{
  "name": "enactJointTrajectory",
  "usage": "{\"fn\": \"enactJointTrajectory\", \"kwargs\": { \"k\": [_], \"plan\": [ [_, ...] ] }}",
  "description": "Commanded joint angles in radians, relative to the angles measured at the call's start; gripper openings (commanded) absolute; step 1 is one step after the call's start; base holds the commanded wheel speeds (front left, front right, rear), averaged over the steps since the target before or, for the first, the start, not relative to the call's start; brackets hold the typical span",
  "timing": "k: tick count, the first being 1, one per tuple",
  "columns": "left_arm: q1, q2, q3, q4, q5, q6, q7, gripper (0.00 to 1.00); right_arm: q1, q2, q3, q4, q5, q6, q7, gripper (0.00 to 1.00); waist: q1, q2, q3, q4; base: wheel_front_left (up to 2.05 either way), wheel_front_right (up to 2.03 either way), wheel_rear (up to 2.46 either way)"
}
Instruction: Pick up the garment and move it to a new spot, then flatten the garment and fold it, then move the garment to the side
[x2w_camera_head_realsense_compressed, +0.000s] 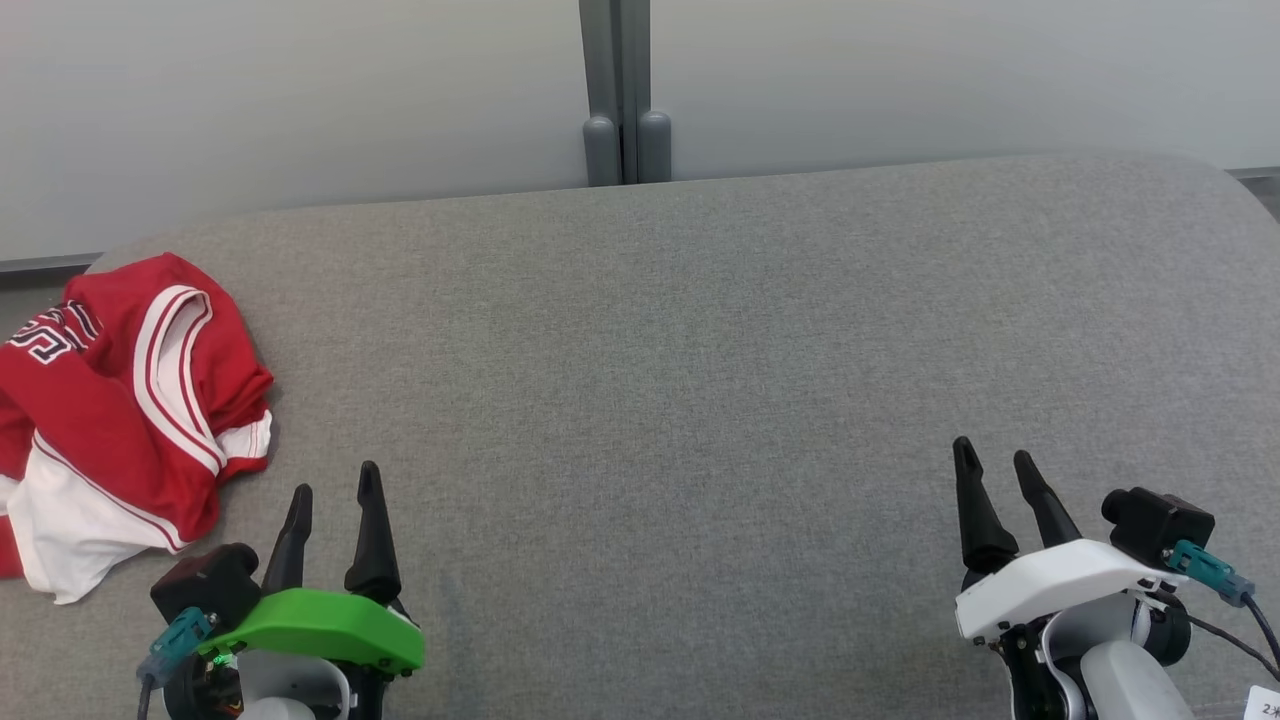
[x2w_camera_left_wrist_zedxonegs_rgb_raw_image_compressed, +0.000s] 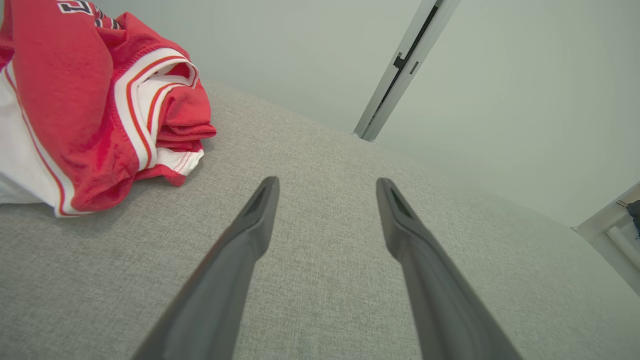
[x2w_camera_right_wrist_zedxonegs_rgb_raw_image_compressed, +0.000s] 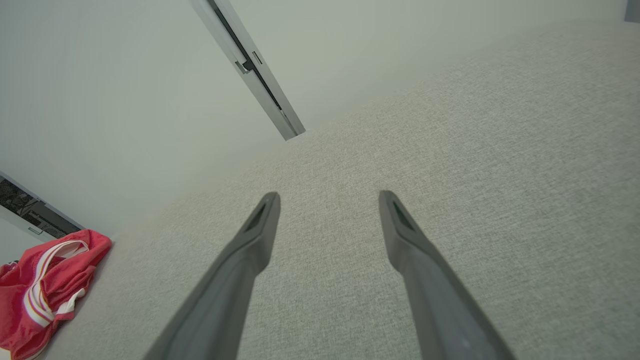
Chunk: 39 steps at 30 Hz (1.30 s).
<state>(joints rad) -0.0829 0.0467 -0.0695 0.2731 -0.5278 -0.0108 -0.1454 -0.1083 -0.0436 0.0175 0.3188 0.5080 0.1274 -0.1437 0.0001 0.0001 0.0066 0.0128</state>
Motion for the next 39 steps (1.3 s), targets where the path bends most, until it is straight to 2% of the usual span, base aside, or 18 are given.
{"fn": "enactJointTrajectory", "kwargs": {
  "k": [1,17,39],
  "plan": [
    [-0.003,0.009,-0.003,-0.007,0.035,0.003,-0.011,1.0,-0.02,-0.006,0.003,-0.004,-0.029,0.005,-0.013,1.0,-0.0001,-0.0001,0.0,0.001,0.0,0.0,0.0],
    [0.005,0.005,-0.01,-0.011,0.138,-0.008,-0.049,1.0,-0.029,-0.007,0.022,0.026,-0.183,0.004,-0.051,1.0,-0.0001,-0.0001,-0.002,0.001,0.0,0.0,0.0],
    [0.015,0.005,-0.038,-0.007,0.272,0.02,-0.094,1.0,-0.032,-0.008,0.04,0.04,-0.363,0.004,-0.096,1.0,-0.0001,-0.0001,0.0,0.003,0.0,0.0,0.0]
  ]
}}
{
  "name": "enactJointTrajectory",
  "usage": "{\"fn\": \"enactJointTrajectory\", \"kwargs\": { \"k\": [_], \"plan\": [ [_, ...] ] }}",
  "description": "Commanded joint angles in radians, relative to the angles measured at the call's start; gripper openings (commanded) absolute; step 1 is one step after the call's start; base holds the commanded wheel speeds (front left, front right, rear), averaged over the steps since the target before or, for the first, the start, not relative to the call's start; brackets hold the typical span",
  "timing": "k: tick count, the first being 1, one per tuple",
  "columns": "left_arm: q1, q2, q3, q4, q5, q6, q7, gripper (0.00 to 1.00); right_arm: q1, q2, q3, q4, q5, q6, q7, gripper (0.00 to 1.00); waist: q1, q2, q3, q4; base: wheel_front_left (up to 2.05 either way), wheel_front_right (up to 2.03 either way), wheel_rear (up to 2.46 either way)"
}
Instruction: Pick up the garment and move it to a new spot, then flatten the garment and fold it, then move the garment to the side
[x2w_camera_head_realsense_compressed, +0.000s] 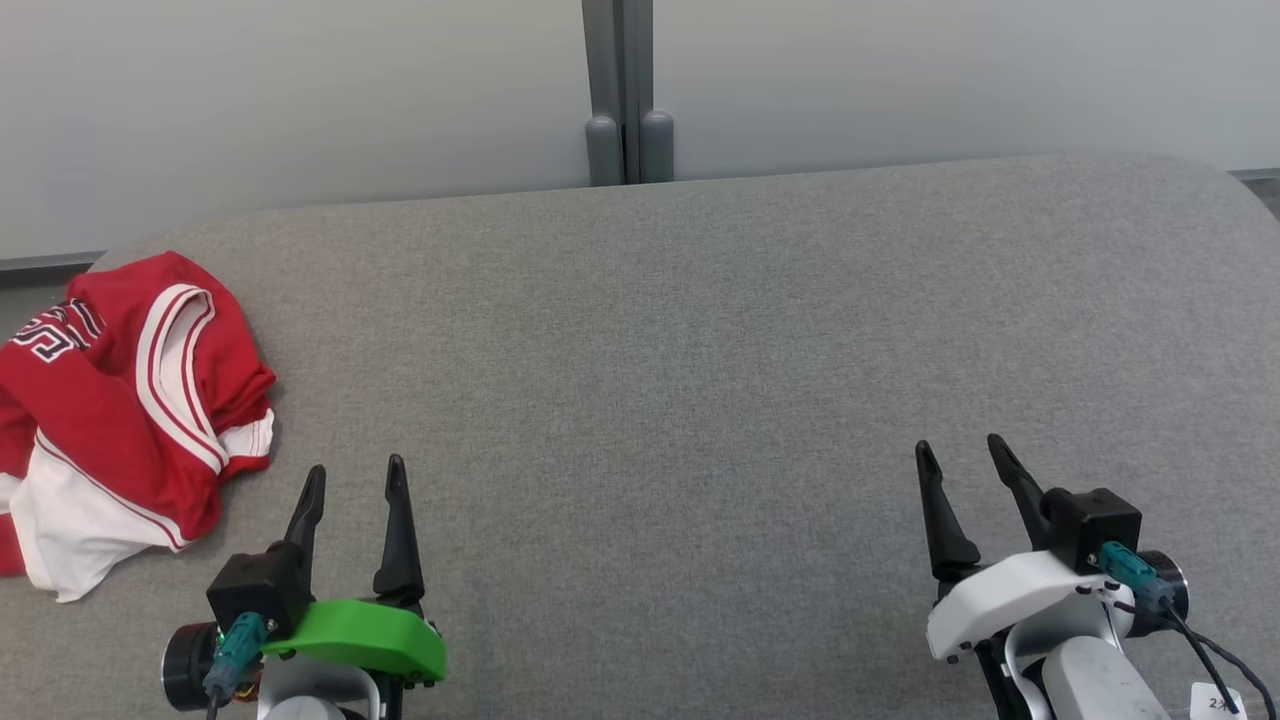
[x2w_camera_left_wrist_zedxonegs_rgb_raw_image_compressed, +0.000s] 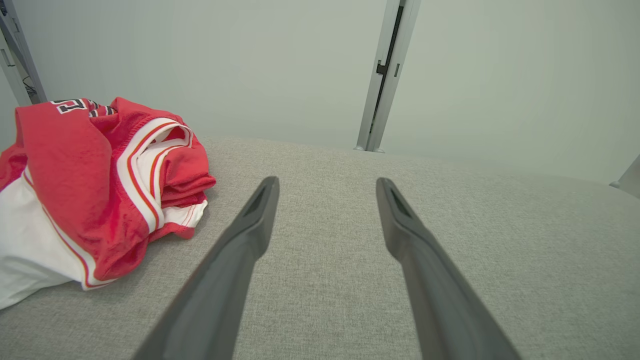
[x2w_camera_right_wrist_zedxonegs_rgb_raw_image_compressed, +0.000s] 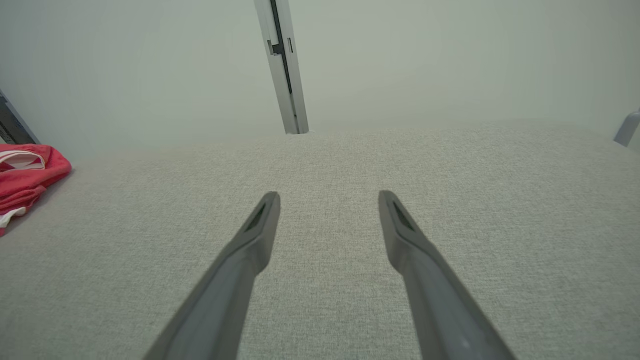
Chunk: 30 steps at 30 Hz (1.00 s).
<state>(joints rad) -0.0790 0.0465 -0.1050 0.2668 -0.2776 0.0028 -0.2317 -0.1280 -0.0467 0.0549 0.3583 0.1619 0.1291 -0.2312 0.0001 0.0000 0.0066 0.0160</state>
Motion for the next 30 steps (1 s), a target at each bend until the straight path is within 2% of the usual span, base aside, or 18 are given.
{"fn": "enactJointTrajectory", "kwargs": {
  "k": [1,16,30],
  "plan": [
    [0.01,0.006,-0.003,-0.001,0.025,0.008,-0.009,1.0,-0.012,-0.005,0.004,0.001,-0.024,0.003,-0.011,1.0,-0.0001,0.0,0.001,0.0,0.0,0.0,0.0],
    [0.012,0.007,-0.005,0.006,0.105,0.02,-0.037,1.0,-0.012,-0.005,0.012,0.015,-0.119,0.002,-0.036,1.0,-0.0001,0.0,-0.001,0.002,0.0,0.0,0.0],
    [0.02,0.007,0.003,0.012,0.08,0.02,-0.033,1.0,-0.002,-0.005,0.011,0.009,-0.108,0.002,-0.036,1.0,-0.0001,0.0,-0.01,0.016,0.0,0.0,0.0]
  ]
}}
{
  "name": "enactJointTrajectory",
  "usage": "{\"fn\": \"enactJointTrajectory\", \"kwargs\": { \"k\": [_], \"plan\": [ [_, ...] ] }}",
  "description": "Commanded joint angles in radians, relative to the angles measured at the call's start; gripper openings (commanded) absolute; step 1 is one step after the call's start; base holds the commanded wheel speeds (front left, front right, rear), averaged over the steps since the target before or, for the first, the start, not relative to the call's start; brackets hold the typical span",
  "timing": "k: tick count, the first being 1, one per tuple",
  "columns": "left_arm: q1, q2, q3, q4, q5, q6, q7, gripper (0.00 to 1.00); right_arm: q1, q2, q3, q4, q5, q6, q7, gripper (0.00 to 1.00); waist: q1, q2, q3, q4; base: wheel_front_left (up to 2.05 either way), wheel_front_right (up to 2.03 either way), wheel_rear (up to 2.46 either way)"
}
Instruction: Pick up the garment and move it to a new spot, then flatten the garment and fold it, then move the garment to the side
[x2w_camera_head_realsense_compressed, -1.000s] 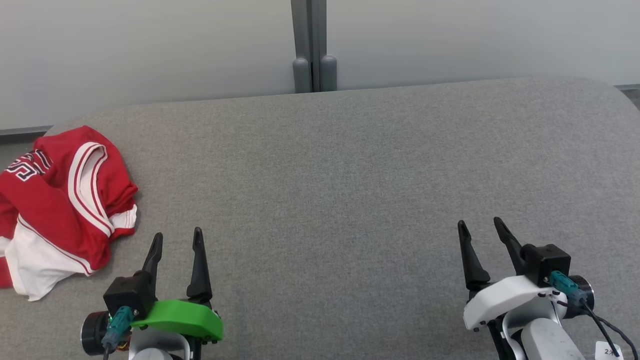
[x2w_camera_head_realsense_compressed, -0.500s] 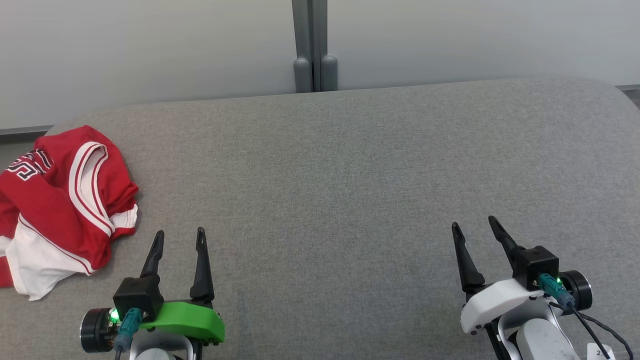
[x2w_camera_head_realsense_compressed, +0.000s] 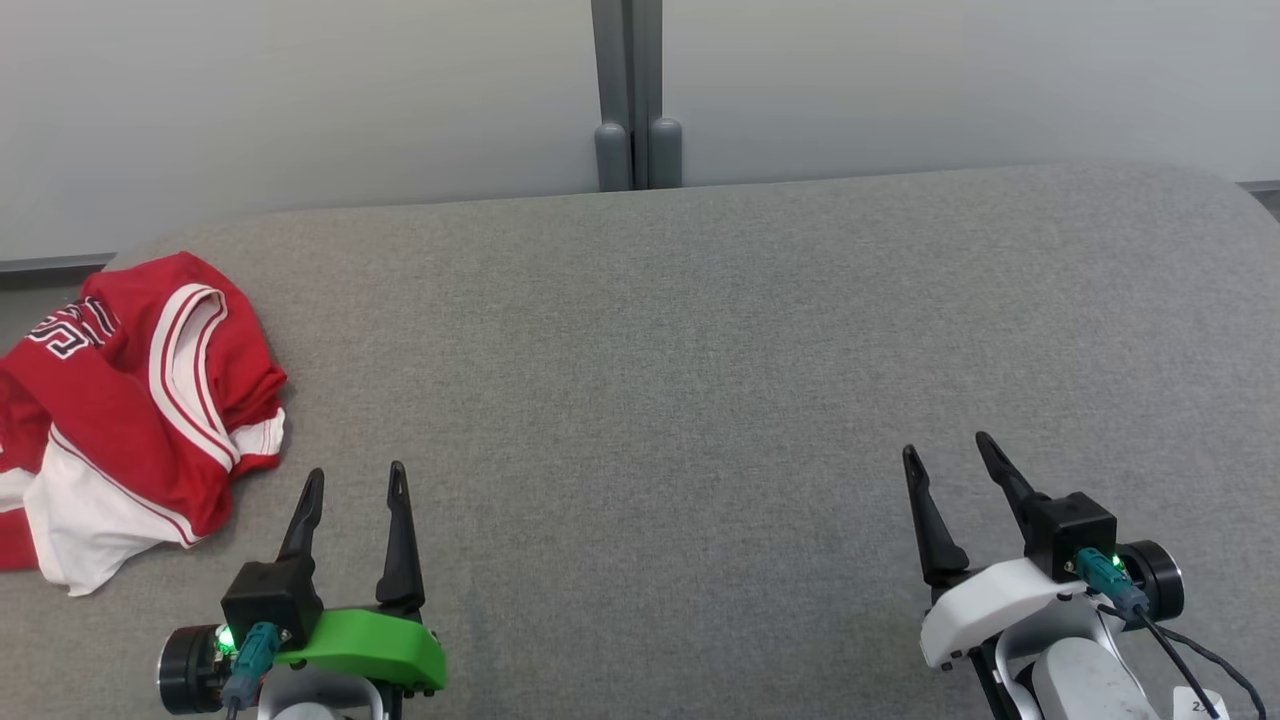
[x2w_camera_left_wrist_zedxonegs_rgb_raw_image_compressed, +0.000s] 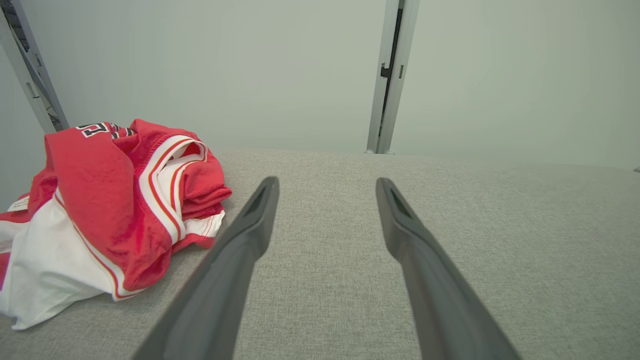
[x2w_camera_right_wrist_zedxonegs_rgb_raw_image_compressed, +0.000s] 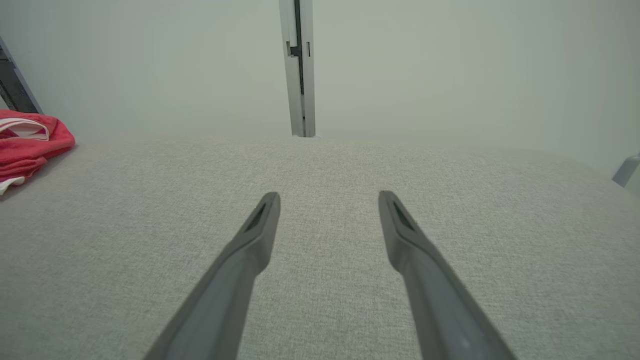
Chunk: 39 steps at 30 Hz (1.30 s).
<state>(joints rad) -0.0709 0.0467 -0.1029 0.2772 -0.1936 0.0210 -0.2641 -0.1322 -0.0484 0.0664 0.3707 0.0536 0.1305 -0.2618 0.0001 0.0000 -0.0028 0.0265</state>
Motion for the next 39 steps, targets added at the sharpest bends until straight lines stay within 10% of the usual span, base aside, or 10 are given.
{"fn": "enactJointTrajectory", "kwargs": {
  "k": [1,28,39],
  "plan": [
    [0.011,0.007,-0.001,0.002,-0.008,0.002,-0.001,1.0,0.005,-0.003,0.0,-0.005,-0.002,0.0,-0.005,1.0,-0.0001,0.0,0.0,0.012,0.0,0.0,0.0],
    [0.022,0.006,0.072,0.016,0.016,0.009,-0.001,1.0,0.013,-0.003,0.016,-0.032,0.008,0.0,-0.004,1.0,-0.0001,0.0,0.013,0.431,0.0,0.0,0.0],
    [0.034,0.006,0.101,0.004,-0.002,0.023,-0.001,1.0,-0.008,-0.004,0.034,-0.025,0.002,0.0,-0.004,1.0,-0.0001,0.0,0.033,0.502,0.0,0.0,0.0]
  ]
}}
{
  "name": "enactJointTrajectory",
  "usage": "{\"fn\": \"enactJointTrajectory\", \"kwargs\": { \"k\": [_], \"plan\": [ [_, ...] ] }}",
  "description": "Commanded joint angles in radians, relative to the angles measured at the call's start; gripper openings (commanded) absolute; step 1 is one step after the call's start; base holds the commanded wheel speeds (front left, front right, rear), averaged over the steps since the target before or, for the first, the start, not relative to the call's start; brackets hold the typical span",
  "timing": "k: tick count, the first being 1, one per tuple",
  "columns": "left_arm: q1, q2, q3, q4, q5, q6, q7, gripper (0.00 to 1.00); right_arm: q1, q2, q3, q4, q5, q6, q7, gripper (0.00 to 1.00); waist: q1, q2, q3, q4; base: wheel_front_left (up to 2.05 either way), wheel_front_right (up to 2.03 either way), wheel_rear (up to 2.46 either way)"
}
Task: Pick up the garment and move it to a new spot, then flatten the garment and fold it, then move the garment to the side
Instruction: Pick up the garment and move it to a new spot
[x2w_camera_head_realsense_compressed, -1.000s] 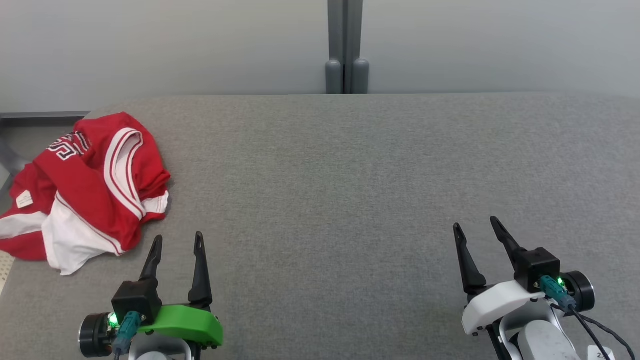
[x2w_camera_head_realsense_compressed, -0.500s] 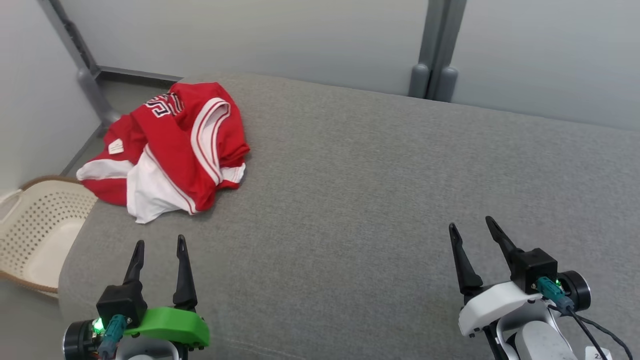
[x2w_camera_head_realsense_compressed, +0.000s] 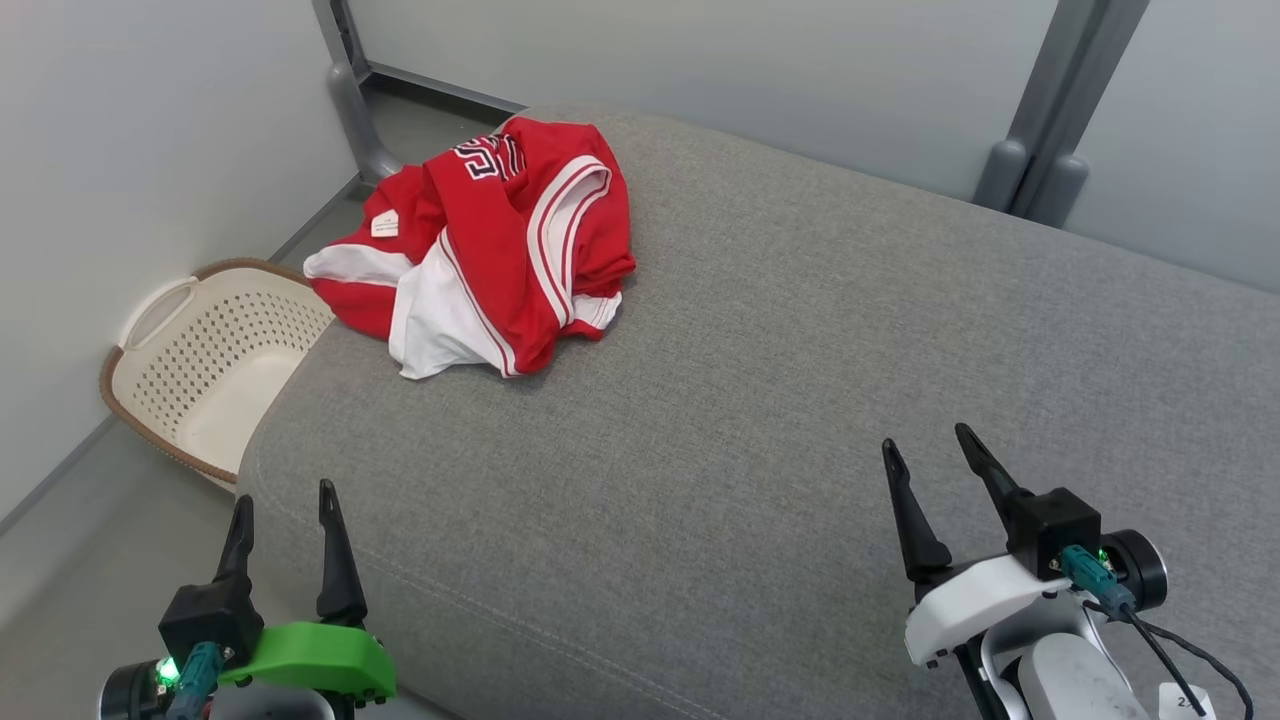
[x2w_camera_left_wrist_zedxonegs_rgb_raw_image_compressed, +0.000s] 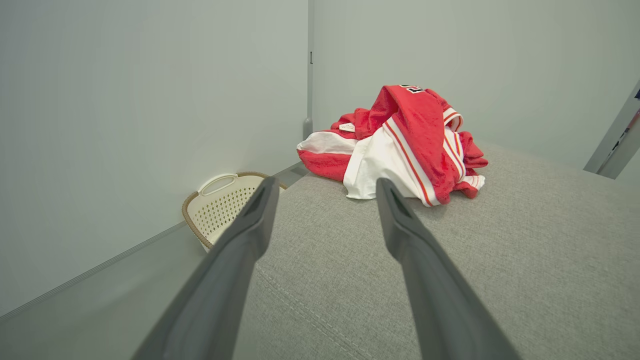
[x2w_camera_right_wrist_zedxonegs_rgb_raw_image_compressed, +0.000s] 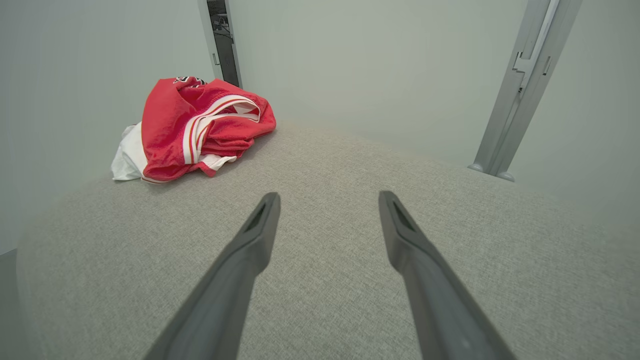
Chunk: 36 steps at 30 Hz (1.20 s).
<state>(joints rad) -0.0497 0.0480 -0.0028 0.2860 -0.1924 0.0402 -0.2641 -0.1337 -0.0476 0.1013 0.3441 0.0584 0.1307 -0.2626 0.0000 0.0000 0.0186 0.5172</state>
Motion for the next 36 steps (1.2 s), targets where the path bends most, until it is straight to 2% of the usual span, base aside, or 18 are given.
{"fn": "enactJointTrajectory", "kwargs": {
  "k": [1,5,11,16,22,30,36],
  "plan": [
    [0.015,0.004,0.001,-0.007,-0.005,0.006,-0.001,1.0,-0.007,-0.005,0.0,0.003,-0.004,0.0,-0.004,1.0,0.0,0.0,0.013,0.012,0.0,0.0,0.0],
    [0.019,0.004,-0.006,-0.008,-0.011,0.014,-0.001,1.0,-0.007,-0.005,-0.002,0.007,-0.004,0.0,-0.004,1.0,0.0,0.0,0.014,0.011,0.0,0.0,0.0],
    [-0.036,0.004,-0.012,0.038,-0.034,0.004,-0.001,1.0,0.001,-0.005,-0.008,0.007,-0.004,0.0,-0.003,1.0,0.0,0.0,0.024,-0.011,0.0,0.0,0.0],
    [-0.176,0.006,-0.019,0.189,-0.076,-0.029,0.01,1.0,-0.026,-0.005,0.002,-0.007,-0.02,0.0,0.005,1.0,0.0,0.0,0.061,-0.057,0.0,0.0,0.0],
    [-0.413,0.014,0.019,0.376,-0.163,-0.062,0.093,1.0,-0.058,-0.005,0.025,-0.041,-0.051,0.0,0.033,1.0,0.0,0.0,0.138,-0.14,0.0,0.0,0.0],
    [-0.706,0.074,0.128,0.56,-0.302,-0.077,0.241,1.0,-0.119,-0.005,0.06,-0.123,-0.099,0.0,0.078,1.0,0.0,0.0,0.295,-0.283,0.0,0.0,0.0],
    [-0.843,0.152,0.169,0.635,-0.339,-0.049,0.326,1.0,-0.149,-0.004,0.077,-0.171,-0.128,0.0,0.1,1.0,0.0,0.0,0.382,-0.356,0.0,0.0,0.0]
  ]
}}
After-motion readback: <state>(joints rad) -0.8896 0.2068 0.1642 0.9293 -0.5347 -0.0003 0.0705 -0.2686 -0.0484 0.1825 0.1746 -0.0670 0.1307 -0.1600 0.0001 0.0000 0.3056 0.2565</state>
